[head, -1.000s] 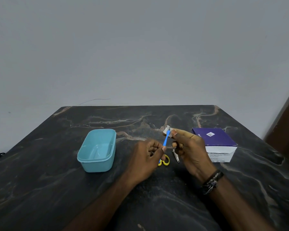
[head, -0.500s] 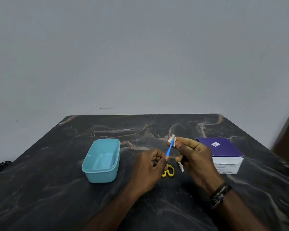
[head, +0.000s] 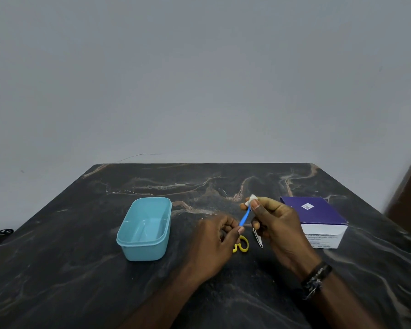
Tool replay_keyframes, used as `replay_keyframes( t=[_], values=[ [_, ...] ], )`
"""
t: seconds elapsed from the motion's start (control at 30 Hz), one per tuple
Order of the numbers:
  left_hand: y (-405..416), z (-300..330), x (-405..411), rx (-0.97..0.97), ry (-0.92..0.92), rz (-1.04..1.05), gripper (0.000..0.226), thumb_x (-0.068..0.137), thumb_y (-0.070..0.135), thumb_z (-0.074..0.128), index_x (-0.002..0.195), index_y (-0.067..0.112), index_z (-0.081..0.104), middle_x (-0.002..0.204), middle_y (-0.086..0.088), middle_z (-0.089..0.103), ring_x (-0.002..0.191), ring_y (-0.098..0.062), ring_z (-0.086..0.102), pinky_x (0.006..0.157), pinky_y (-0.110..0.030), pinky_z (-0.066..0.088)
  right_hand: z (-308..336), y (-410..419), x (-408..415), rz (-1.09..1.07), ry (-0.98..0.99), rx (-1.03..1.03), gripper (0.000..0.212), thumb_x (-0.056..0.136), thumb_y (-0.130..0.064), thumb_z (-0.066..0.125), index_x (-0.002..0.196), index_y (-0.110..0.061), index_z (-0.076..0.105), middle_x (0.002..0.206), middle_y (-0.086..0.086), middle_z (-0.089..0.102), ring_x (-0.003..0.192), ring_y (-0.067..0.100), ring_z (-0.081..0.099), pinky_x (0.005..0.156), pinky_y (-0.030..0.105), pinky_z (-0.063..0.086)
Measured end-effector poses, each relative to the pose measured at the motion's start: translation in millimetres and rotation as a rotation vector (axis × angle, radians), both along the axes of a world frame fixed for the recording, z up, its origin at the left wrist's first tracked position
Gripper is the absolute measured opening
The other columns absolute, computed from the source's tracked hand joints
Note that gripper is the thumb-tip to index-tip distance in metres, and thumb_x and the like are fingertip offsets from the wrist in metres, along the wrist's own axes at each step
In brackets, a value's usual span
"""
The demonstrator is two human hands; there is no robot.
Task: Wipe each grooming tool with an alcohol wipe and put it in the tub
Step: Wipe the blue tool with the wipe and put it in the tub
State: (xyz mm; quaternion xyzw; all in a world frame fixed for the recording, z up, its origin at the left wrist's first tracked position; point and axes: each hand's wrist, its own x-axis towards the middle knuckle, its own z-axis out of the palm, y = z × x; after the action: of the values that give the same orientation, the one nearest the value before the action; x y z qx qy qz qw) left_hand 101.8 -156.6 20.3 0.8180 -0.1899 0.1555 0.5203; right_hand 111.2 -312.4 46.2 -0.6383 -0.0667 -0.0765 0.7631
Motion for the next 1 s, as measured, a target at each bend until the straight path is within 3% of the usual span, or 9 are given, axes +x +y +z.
replay_keyframes(
  t=[0.1,0.33,0.57,0.7,0.9,1.0],
  values=[
    [-0.5,-1.1,0.7,-0.002,-0.001,0.003,0.012,0.089,0.027,0.065,0.082,0.018,0.068,0.067,0.001,0.071,0.06,-0.016,0.067,0.059,-0.04,0.056,0.6,-1.7,2.0,-0.018,-0.002,0.037,0.017,0.091,-0.016,0.061,0.092,-0.006,0.074,0.093,0.009,0.076,0.05,0.008,0.045,0.045,0.017,0.038],
    [-0.5,-2.4,1.6,-0.005,0.003,-0.008,0.012,0.09,0.027,0.064,0.082,0.018,0.067,0.067,-0.001,0.07,0.059,-0.016,0.066,0.059,-0.042,0.056,-2.4,0.3,3.3,-0.062,-0.015,0.0,0.016,0.09,-0.014,0.062,0.096,-0.004,0.072,0.094,0.009,0.077,0.05,0.008,0.045,0.047,0.018,0.041],
    [2.4,-4.5,2.1,0.005,-0.012,0.0,0.011,0.089,0.024,0.065,0.081,0.018,0.067,0.066,-0.001,0.069,0.058,-0.016,0.065,0.058,-0.039,0.055,-6.4,4.8,4.2,-0.046,-0.013,-0.02,0.014,0.088,-0.016,0.065,0.085,-0.009,0.076,0.093,0.015,0.076,0.05,0.011,0.043,0.045,0.018,0.037],
    [0.8,-2.4,2.7,0.006,-0.023,0.005,0.01,0.089,0.024,0.065,0.08,0.019,0.068,0.066,0.0,0.069,0.059,-0.015,0.065,0.057,-0.037,0.054,-4.1,2.4,4.3,-0.096,-0.007,0.032,0.016,0.09,-0.015,0.063,0.094,-0.004,0.073,0.092,0.009,0.077,0.048,0.007,0.043,0.047,0.017,0.04],
    [0.7,-2.3,1.3,-0.001,-0.037,0.012,0.01,0.089,0.022,0.066,0.08,0.018,0.067,0.065,-0.001,0.069,0.058,-0.015,0.064,0.056,-0.036,0.053,-5.7,1.8,3.8,-0.088,-0.024,-0.025,0.019,0.089,-0.017,0.064,0.096,-0.002,0.073,0.085,0.005,0.077,0.048,0.008,0.043,0.045,0.016,0.039],
    [0.6,-2.1,2.0,0.013,-0.043,0.005,0.009,0.089,0.024,0.065,0.082,0.019,0.068,0.065,0.001,0.069,0.059,-0.016,0.065,0.057,-0.038,0.054,-4.6,1.4,4.5,-0.123,-0.03,0.004,0.017,0.089,-0.019,0.064,0.093,-0.006,0.074,0.091,0.008,0.078,0.048,0.007,0.043,0.048,0.019,0.04]
  ],
)
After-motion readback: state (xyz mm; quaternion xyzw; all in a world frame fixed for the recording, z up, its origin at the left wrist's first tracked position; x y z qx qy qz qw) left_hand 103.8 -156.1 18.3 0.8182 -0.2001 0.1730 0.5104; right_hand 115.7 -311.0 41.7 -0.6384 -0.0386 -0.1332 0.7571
